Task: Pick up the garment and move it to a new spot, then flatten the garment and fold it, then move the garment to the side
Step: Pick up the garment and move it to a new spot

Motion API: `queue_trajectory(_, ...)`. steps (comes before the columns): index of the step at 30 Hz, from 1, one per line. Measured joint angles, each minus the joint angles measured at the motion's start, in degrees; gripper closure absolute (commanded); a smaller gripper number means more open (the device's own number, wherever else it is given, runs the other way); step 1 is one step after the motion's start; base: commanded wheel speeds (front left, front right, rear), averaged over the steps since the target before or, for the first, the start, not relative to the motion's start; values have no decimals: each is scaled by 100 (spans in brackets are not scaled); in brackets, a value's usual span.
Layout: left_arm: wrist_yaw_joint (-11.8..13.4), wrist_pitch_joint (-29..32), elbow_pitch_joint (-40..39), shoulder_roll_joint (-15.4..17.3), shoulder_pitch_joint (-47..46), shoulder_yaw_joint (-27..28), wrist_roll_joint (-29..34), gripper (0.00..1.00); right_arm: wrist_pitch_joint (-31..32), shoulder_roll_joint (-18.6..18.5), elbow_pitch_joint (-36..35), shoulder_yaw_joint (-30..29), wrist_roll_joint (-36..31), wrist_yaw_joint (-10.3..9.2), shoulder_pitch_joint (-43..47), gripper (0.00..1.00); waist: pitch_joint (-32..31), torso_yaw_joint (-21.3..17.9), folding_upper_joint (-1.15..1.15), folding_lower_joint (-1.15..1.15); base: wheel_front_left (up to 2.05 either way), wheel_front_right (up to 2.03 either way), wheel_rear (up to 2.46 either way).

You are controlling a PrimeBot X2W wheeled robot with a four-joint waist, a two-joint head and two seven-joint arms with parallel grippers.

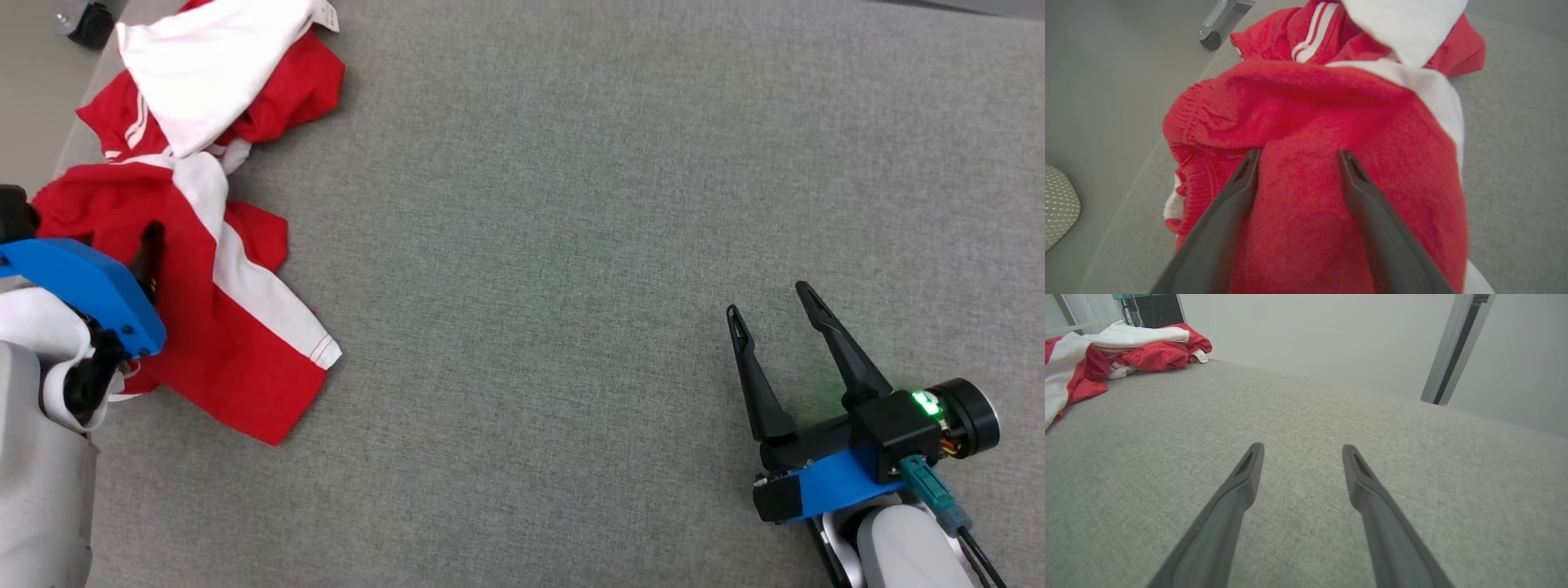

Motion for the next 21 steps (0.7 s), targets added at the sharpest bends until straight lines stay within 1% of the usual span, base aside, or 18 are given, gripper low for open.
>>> queue_trajectory(3,-2,214,210,0,0,-121,-112,0,18,-1,-46,-26,-47,0,-11,0,125,-17,0,0,0,0,0)
queue_trajectory(4,-9,325,275,-3,-2,-169,-152,13,18,-1,-53,-25,-63,0,-18,0,150,-13,0,0,0,0,0)
queue_trajectory(5,-10,428,335,-7,-3,-207,-196,54,18,0,-55,-27,-64,0,-21,0,167,-11,0,0,0,0,0)
queue_trajectory(6,-25,503,358,-1,-8,-236,-261,61,18,-1,-57,-30,-64,0,-21,0,179,-12,0,0,0,0,0)
queue_trajectory(7,-27,558,367,11,-19,-285,-321,61,18,-1,-57,-27,-64,0,-22,0,189,-14,0,0,0,0,0)
queue_trajectory(8,-27,587,363,27,-27,-332,-367,100,18,-1,-56,-25,-64,0,-26,0,197,-16,0,0,0,0,0)
queue_trajectory(10,-27,576,353,64,-35,-372,-452,100,16,-1,-44,-24,-63,0,-51,0,203,-15,0,0,0,0,0)
queue_trajectory(16,-31,280,357,263,-58,-398,-468,100,7,-1,76,-26,18,0,-116,0,40,6,0,0,0,0,0)
queue_trajectory(21,-31,57,174,563,-87,-437,-414,100,-36,-1,219,-22,146,0,-123,0,-242,32,0,-1,0,0,0)
